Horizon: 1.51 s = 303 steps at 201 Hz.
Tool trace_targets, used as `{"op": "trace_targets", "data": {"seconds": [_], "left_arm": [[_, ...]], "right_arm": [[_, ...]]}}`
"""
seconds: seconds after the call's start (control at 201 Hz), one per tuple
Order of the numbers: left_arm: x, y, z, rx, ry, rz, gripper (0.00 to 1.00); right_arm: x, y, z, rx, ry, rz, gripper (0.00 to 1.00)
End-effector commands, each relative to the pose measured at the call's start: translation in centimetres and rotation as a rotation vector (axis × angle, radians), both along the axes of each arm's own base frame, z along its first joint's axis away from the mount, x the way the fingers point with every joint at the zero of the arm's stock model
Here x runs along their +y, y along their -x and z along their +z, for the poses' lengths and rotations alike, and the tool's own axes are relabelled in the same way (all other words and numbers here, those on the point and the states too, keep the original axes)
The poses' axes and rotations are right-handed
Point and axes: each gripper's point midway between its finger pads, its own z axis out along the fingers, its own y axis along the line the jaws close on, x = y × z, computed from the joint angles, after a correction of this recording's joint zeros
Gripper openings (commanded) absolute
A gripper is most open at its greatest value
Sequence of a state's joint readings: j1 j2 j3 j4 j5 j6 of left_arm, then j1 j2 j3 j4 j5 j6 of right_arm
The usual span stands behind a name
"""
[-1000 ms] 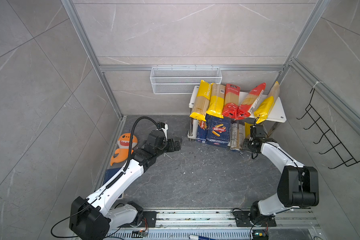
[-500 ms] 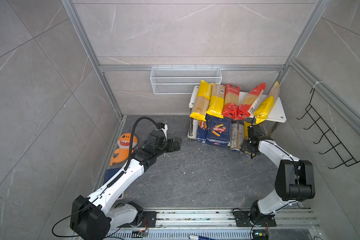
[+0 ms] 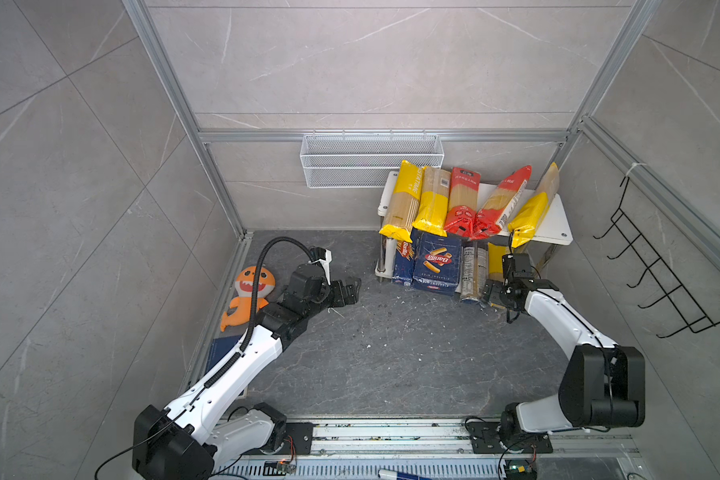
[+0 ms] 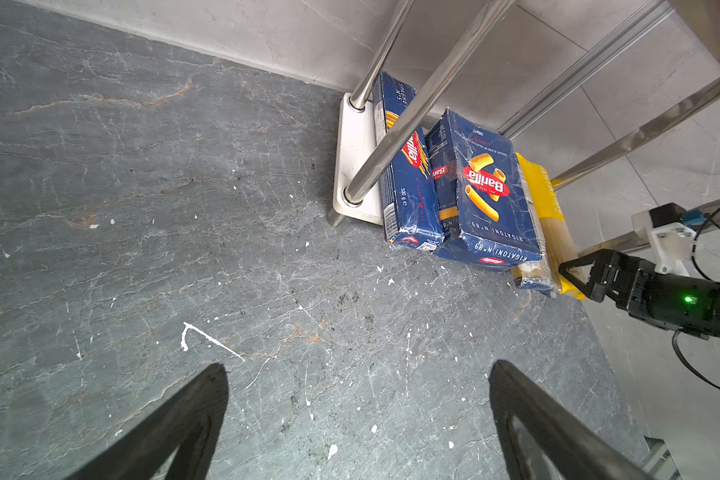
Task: Place and organize the pasta boxes and bags onto the shelf
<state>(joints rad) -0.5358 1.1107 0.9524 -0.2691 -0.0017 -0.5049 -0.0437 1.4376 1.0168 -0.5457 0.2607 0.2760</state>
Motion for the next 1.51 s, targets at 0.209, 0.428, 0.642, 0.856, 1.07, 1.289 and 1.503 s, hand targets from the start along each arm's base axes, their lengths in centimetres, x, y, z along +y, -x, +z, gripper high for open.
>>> {"op": "trace_targets", "data": {"seconds": [0.209,0.428,0.642,0.856,1.07,1.289,1.503], "left_arm": [[1.8,1.5,-1.3,0.019,-0.017,0.050,1.00],[4.7,2.2,-5.4,0.046,-0.118,0.149,1.00],[6.9,2.6,-10.0,0.074,-0.231,0.225,1.00],[9.1,3.3,-12.6,0.050,-0.357,0.273,1.00],[11.7,3.5,-12.3,-0.031,-0.445,0.357,1.00],[13.5,2.7,-8.8,-0.204,-0.552,0.409,1.00],[15.8,1.2,-7.3,-0.416,-0.699,0.510,1.00]], "right_arm": [[2.9,4.1,1.4,0.003,-0.056,0.036,0.99],[8.6,6.7,3.5,-0.104,-0.121,0.185,0.99],[12.4,8.2,3.8,-0.198,-0.080,0.292,0.99],[13.2,8.5,3.0,-0.255,-0.031,0.340,0.99],[15.1,7.5,3.6,-0.391,-0.005,0.481,0.99],[14.2,6.5,4.1,-0.495,0.119,0.492,0.99],[13.3,4.8,2.9,-0.485,0.191,0.426,0.99]]}}
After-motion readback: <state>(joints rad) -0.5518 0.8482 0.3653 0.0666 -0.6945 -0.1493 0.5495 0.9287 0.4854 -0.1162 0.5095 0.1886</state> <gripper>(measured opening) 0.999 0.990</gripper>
